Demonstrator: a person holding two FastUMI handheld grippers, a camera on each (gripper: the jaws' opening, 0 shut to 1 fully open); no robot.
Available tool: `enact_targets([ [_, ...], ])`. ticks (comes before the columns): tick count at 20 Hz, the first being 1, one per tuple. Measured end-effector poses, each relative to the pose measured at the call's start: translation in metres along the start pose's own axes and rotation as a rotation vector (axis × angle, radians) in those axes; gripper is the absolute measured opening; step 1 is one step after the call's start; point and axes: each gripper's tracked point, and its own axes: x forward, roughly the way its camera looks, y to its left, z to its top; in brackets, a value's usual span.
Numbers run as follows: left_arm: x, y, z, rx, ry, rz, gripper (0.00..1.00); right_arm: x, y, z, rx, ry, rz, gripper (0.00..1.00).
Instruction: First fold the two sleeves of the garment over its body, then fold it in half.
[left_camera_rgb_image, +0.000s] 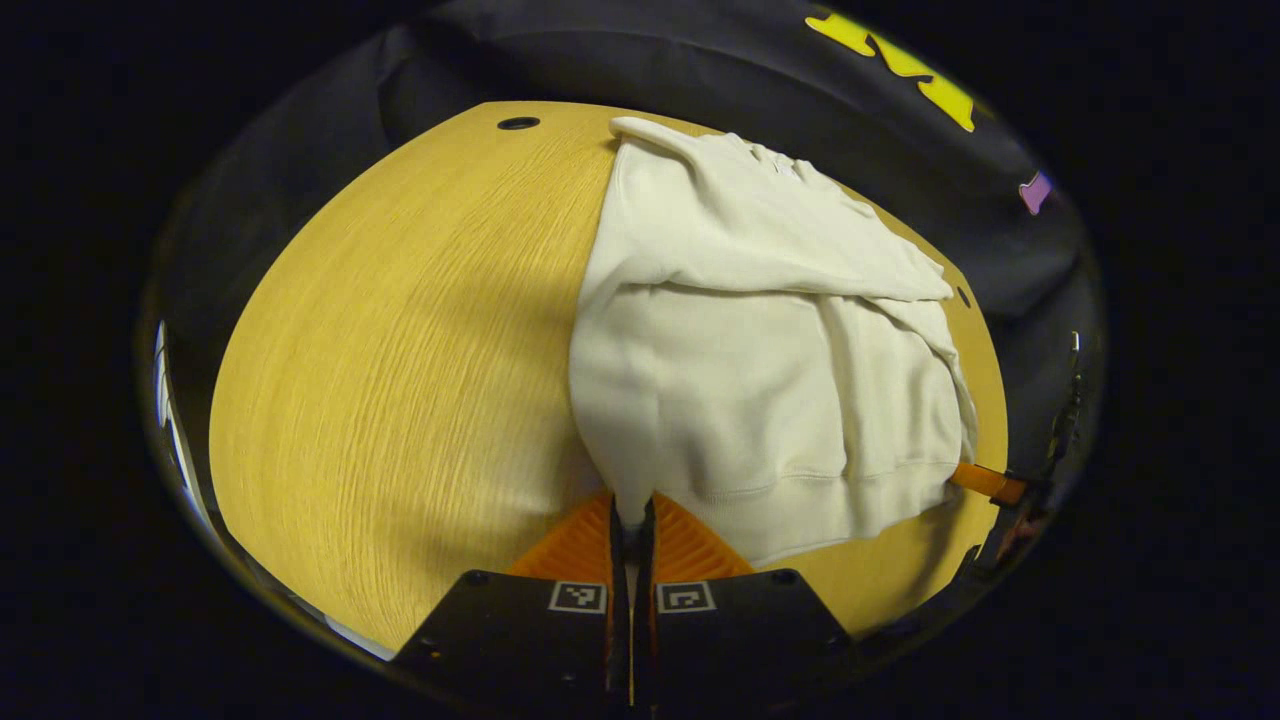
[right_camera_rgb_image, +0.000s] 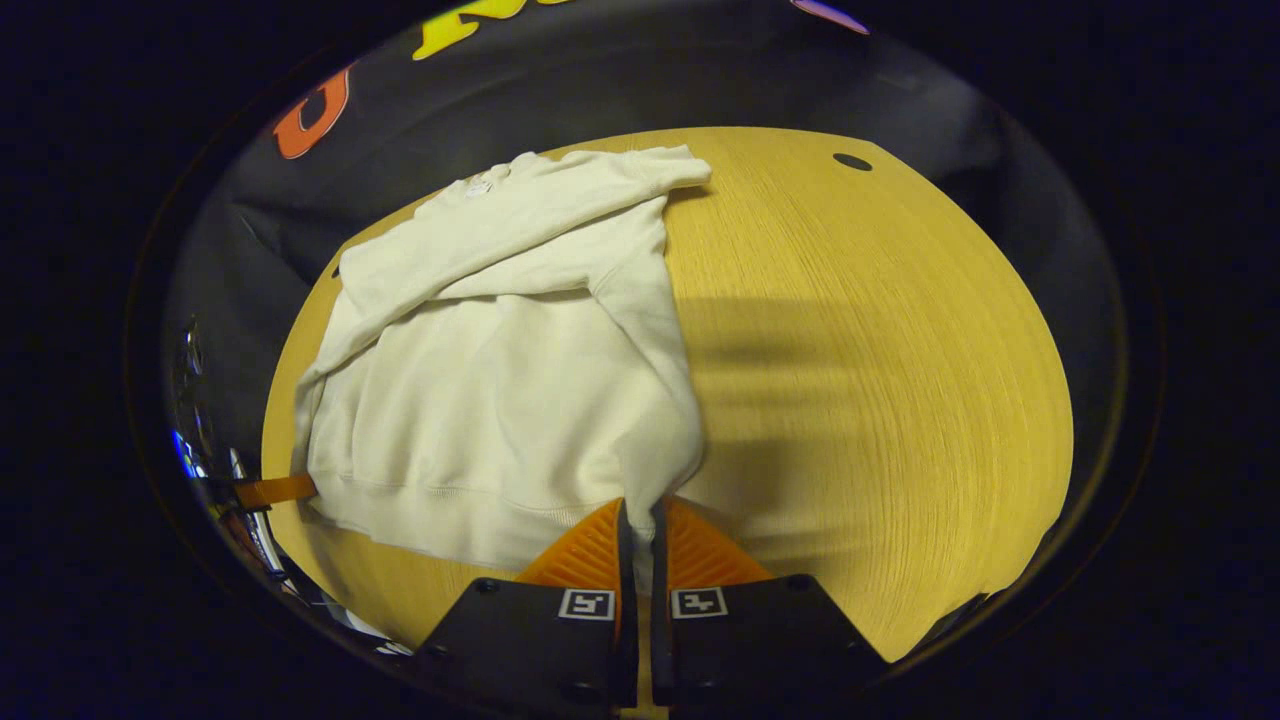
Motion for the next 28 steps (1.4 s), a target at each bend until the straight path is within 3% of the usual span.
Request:
enact_targets([
  [8, -0.040, -0.014, 0.032, -0.055, -0.096, -0.080, 0.04, -0.040, 0.018, 0.034, 0.099, -0.083, 0.146, 0.06],
  [13, -0.072, -0.036, 0.074, 0.014, -0.190, -0.161, 0.04, -0.066, 0.042, 0.075, 0.105, -0.142, 0.222, 0.06],
  [19, -0.104, -0.064, 0.155, 0.018, -0.324, -0.229, 0.03, -0.116, 0.070, 0.154, 0.071, -0.272, 0.298, 0.06],
  [28, -0.122, -0.076, 0.292, 0.040, -0.461, -0.254, 0.03, -0.149, 0.109, 0.291, 0.003, -0.409, 0.334, 0.03],
])
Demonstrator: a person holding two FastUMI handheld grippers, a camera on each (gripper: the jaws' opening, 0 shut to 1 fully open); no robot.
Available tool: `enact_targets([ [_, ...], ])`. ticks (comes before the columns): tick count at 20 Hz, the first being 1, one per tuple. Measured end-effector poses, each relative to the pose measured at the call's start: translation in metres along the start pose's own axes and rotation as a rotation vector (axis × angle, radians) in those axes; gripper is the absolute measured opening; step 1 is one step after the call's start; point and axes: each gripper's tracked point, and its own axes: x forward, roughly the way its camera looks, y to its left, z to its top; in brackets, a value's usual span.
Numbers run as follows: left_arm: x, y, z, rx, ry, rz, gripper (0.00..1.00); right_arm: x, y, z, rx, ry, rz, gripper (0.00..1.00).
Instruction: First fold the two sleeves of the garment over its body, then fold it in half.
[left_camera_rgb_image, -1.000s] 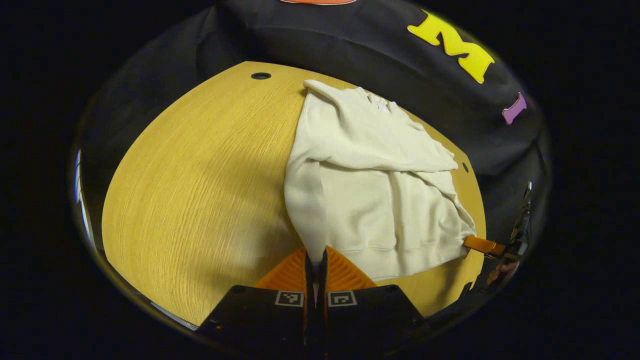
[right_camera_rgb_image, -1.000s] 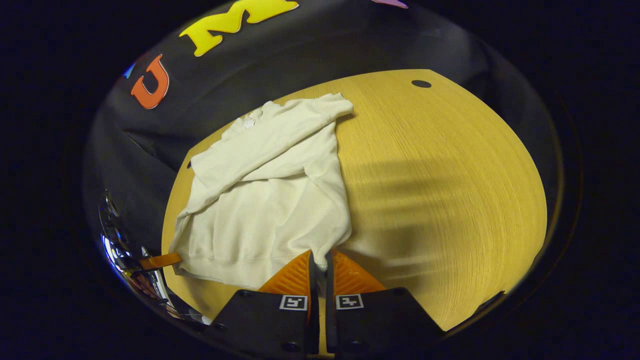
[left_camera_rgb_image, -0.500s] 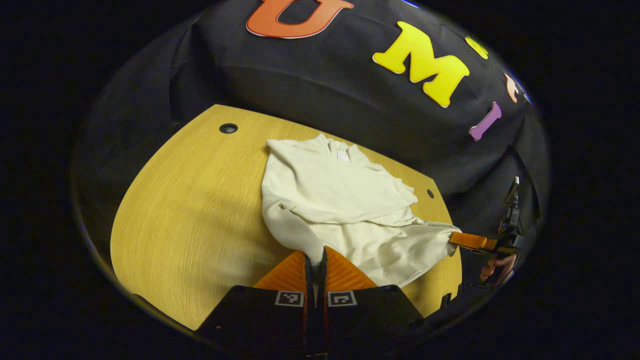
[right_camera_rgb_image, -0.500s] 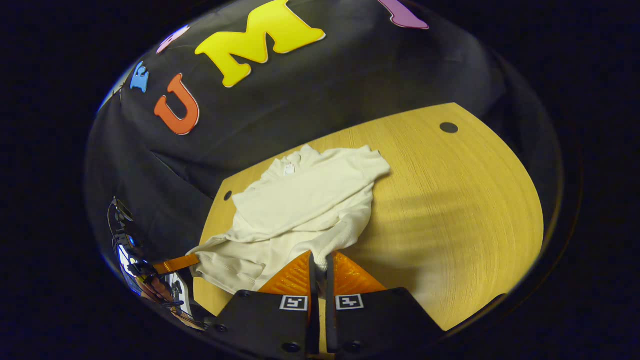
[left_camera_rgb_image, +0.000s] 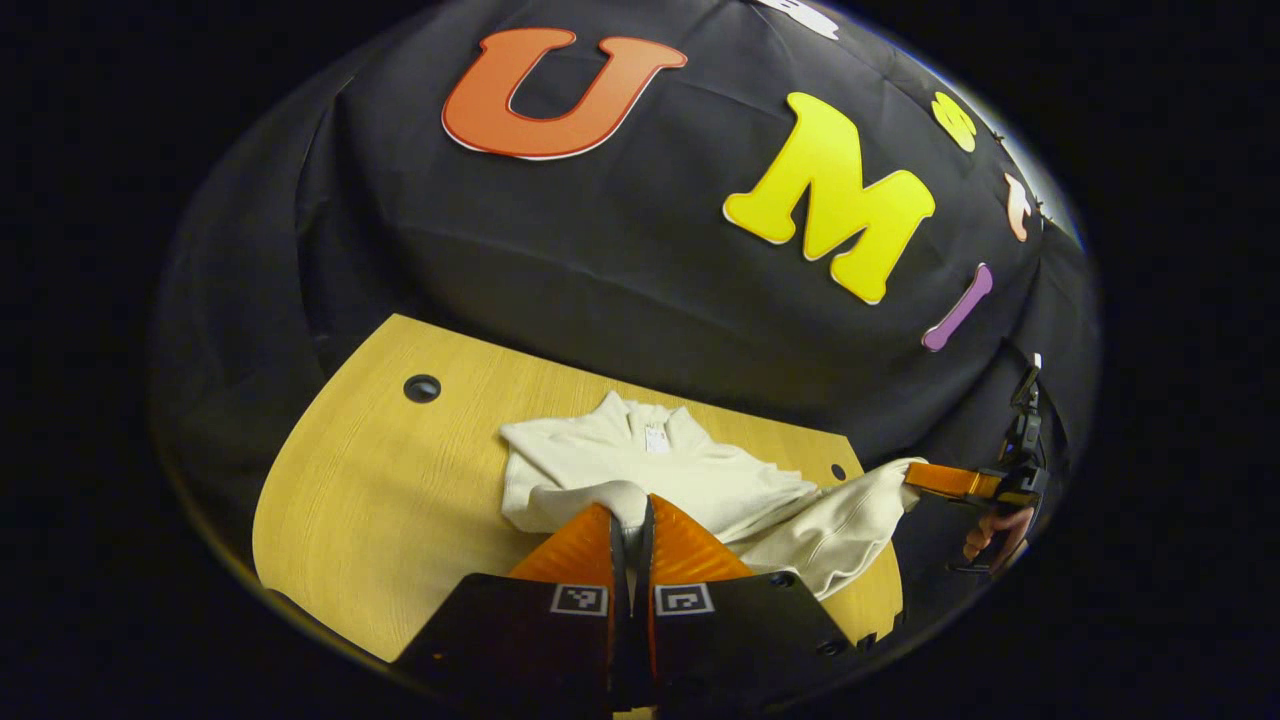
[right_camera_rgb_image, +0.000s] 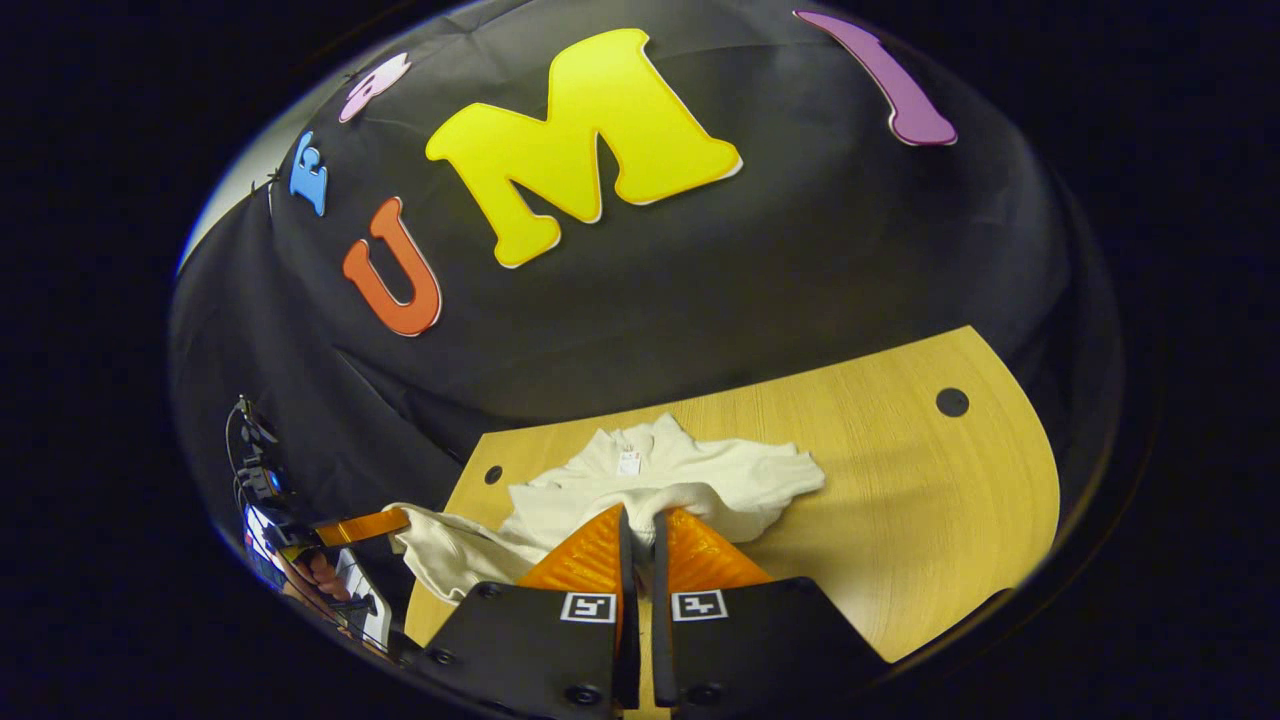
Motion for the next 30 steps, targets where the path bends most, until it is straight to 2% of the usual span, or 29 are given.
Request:
enact_targets([
  [3, 0.033, 0.002, 0.036, -0.011, -0.018, 0.001, 0.03, 0.038, -0.001, 0.034, 0.000, -0.013, -0.005, 0.06],
  [5, 0.061, 0.022, 0.055, -0.016, -0.045, 0.057, 0.03, 0.063, -0.010, 0.052, -0.007, -0.025, -0.020, 0.06],
  [7, 0.090, 0.034, 0.065, -0.037, -0.061, 0.083, 0.03, 0.093, -0.024, 0.059, -0.011, -0.021, -0.034, 0.06],
  [14, 0.207, 0.080, 0.043, -0.037, -0.052, 0.123, 0.03, 0.200, -0.099, 0.040, 0.030, -0.003, -0.104, 0.06],
  [17, 0.245, 0.098, 0.030, 0.030, -0.039, 0.148, 0.03, 0.239, -0.126, 0.024, 0.032, 0.013, -0.134, 0.06],
  [20, 0.267, 0.112, 0.024, 0.096, -0.038, 0.144, 0.03, 0.253, -0.140, 0.016, 0.097, -0.003, -0.159, 0.06],
  [24, 0.280, 0.107, 0.020, 0.142, -0.020, 0.143, 0.05, 0.254, -0.142, 0.007, 0.123, -0.004, -0.189, 0.06],
  [26, 0.272, 0.099, 0.027, 0.149, -0.038, 0.124, 0.14, 0.257, -0.140, 0.008, 0.126, -0.035, -0.186, 0.15],
  [27, 0.271, 0.099, 0.031, 0.158, -0.050, 0.118, 0.13, 0.256, -0.140, 0.011, 0.124, -0.043, -0.186, 0.16],
  [28, 0.271, 0.101, 0.036, 0.168, -0.066, 0.118, 0.24, 0.254, -0.140, 0.012, 0.117, -0.055, -0.185, 0.17],
  [29, 0.264, 0.109, 0.047, 0.181, -0.099, 0.143, 0.47, 0.244, -0.139, 0.018, 0.107, -0.073, -0.190, 0.19],
  [30, 0.258, 0.118, 0.060, 0.195, -0.140, 0.165, 0.70, 0.241, -0.143, 0.024, 0.092, -0.098, -0.205, 0.47],
])
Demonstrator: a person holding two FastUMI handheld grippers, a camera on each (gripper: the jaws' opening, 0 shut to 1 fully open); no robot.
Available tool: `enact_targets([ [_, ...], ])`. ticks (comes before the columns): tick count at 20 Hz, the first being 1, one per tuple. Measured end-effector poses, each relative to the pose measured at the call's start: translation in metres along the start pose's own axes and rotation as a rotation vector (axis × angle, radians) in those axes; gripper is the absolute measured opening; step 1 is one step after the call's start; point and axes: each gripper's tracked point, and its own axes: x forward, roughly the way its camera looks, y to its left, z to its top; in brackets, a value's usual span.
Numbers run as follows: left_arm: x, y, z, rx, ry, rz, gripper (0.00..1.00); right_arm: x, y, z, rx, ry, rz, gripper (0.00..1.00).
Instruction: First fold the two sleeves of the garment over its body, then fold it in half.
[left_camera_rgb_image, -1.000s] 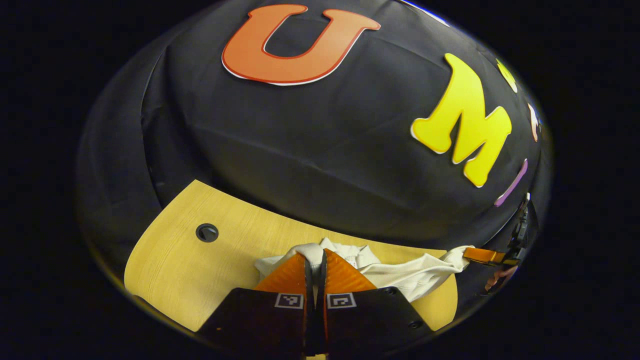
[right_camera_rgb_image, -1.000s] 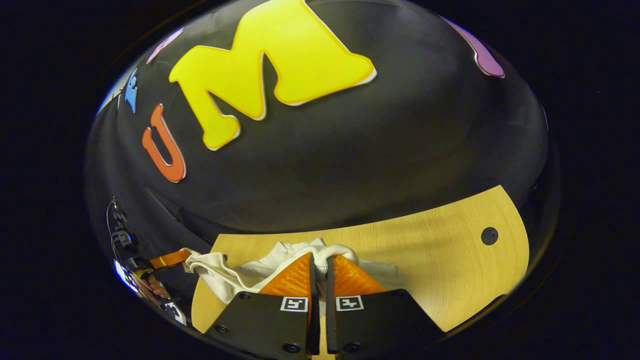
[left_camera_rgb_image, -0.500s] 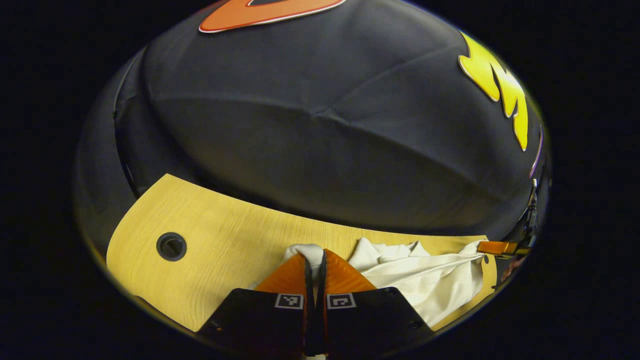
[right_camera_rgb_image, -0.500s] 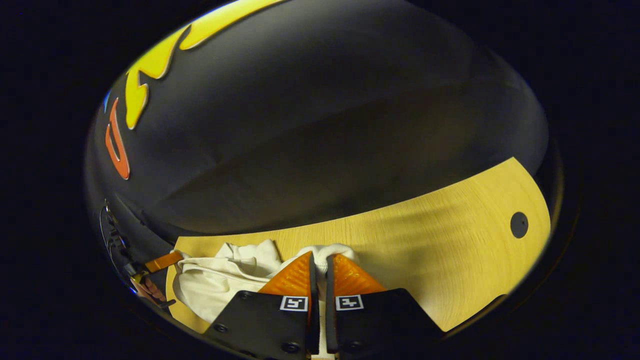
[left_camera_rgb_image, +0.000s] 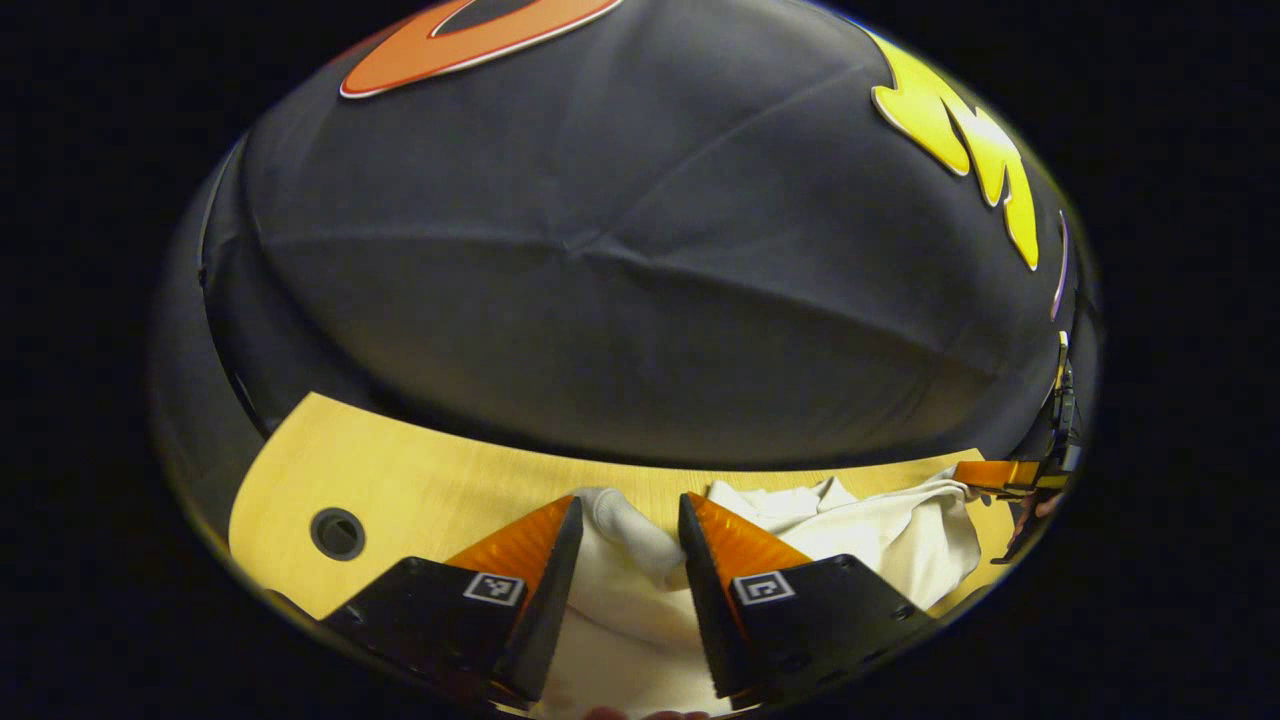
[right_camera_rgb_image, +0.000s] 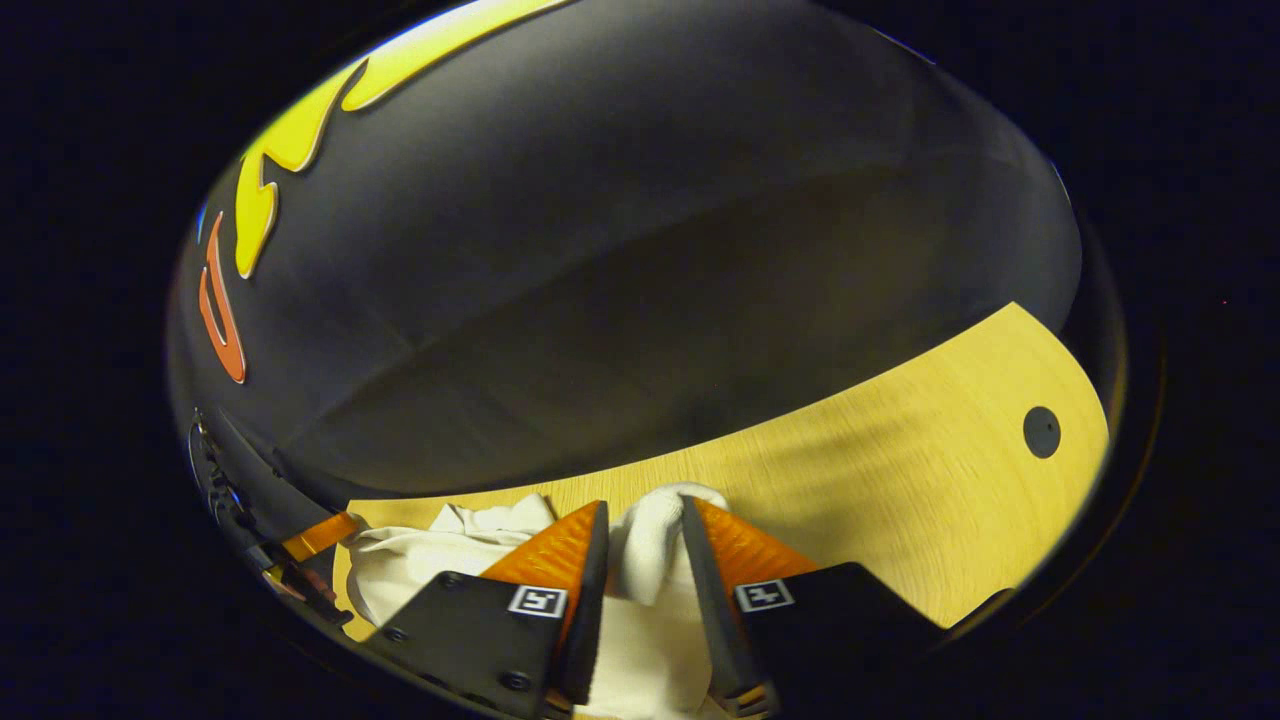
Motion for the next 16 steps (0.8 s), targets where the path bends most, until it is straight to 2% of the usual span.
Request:
enact_targets([
  [1, -0.005, 0.013, 0.014, 0.013, -0.042, 0.027, 0.73, -0.009, -0.005, 0.006, -0.010, -0.023, -0.014, 0.47],
  [2, -0.013, 0.022, 0.026, 0.017, -0.073, 0.046, 0.92, -0.016, -0.007, 0.012, -0.016, -0.045, -0.025, 0.52],
  [3, -0.023, 0.026, 0.033, 0.018, -0.090, 0.064, 0.85, -0.024, -0.007, 0.016, -0.029, -0.065, -0.034, 0.53],
  [4, -0.034, 0.030, 0.039, 0.015, -0.101, 0.076, 0.86, -0.032, -0.012, 0.021, -0.051, -0.085, -0.050, 0.66],
  [5, -0.047, 0.032, 0.044, 0.003, -0.112, 0.082, 0.87, -0.043, -0.021, 0.026, -0.076, -0.102, -0.065, 0.68],
  [6, -0.064, 0.034, 0.053, -0.009, -0.129, 0.090, 0.87, -0.054, -0.021, 0.032, -0.089, -0.119, -0.069, 0.87],
  [8, -0.101, 0.037, 0.073, -0.018, -0.166, 0.111, 0.87, -0.085, -0.008, 0.041, -0.115, -0.159, -0.073, 0.88],
  [9, -0.126, 0.035, 0.082, -0.023, -0.188, 0.119, 0.87, -0.110, 0.001, 0.044, -0.136, -0.186, -0.073, 0.82],
  [10, -0.150, 0.032, 0.093, -0.027, -0.218, 0.126, 0.87, -0.138, 0.010, 0.050, -0.161, -0.217, -0.068, 0.89],
  [14, -0.266, 0.025, 0.145, -0.001, -0.348, 0.210, 0.88, -0.264, 0.044, 0.082, -0.254, -0.372, -0.060, 0.91],
  [16, -0.315, 0.005, 0.159, 0.017, -0.412, 0.178, 0.89, -0.330, 0.067, 0.092, -0.279, -0.457, -0.035, 0.91],
])
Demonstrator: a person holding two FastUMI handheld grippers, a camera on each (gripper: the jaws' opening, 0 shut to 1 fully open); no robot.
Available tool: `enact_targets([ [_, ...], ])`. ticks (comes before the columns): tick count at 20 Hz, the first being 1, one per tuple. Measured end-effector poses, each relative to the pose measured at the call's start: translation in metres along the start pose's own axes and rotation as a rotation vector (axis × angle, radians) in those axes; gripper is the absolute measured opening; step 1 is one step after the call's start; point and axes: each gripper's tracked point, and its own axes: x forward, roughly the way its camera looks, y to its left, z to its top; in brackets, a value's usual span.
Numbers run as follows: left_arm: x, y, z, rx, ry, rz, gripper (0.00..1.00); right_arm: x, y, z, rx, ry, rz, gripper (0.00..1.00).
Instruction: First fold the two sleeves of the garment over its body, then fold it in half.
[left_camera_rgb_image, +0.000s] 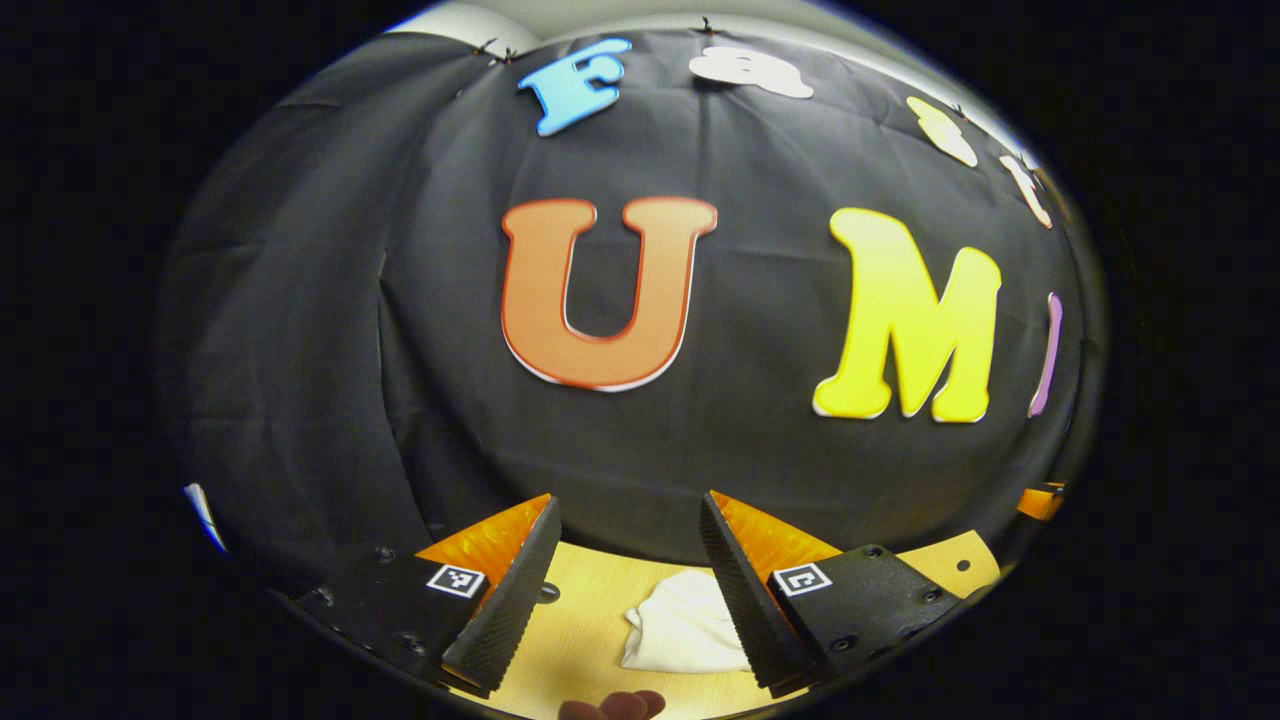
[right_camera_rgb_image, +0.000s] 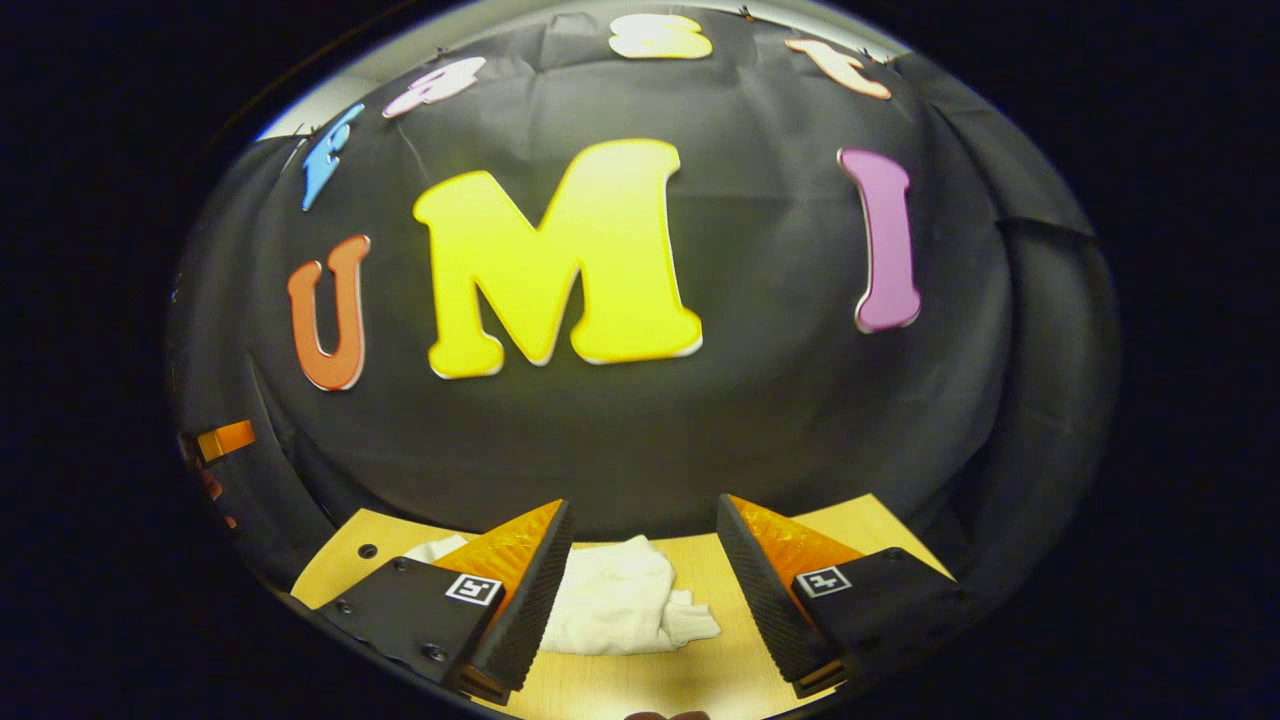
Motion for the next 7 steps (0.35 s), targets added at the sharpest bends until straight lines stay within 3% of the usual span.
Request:
enact_targets([
  [4, -0.079, -0.037, 0.054, 0.055, -0.109, -0.071, 0.92, -0.076, 0.031, 0.061, -0.120, -0.230, 0.031, 0.91],
  [5, -0.097, -0.044, 0.059, 0.058, -0.125, -0.083, 0.83, -0.092, 0.037, 0.064, -0.141, -0.253, 0.033, 0.96],
  [6, -0.113, -0.052, 0.060, 0.062, -0.126, -0.102, 0.88, -0.107, 0.045, 0.060, -0.152, -0.255, 0.053, 0.92],
  [7, -0.129, -0.059, 0.057, 0.076, -0.140, -0.119, 0.93, -0.121, 0.051, 0.059, -0.151, -0.254, 0.067, 0.95],
])
